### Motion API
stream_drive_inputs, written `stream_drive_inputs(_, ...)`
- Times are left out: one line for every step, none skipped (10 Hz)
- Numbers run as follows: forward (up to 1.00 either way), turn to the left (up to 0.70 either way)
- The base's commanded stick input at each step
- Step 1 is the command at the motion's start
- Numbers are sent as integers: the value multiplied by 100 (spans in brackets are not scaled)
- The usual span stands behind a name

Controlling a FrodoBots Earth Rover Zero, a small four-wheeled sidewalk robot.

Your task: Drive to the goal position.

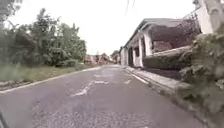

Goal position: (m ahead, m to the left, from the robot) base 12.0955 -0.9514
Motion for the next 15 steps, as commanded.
stream_drive_inputs(70, 0)
stream_drive_inputs(70, 0)
stream_drive_inputs(70, 0)
stream_drive_inputs(70, 0)
stream_drive_inputs(70, 0)
stream_drive_inputs(70, 0)
stream_drive_inputs(70, 0)
stream_drive_inputs(70, 0)
stream_drive_inputs(70, 0)
stream_drive_inputs(70, 0)
stream_drive_inputs(70, 0)
stream_drive_inputs(70, 0)
stream_drive_inputs(70, 0)
stream_drive_inputs(70, 0)
stream_drive_inputs(70, 0)
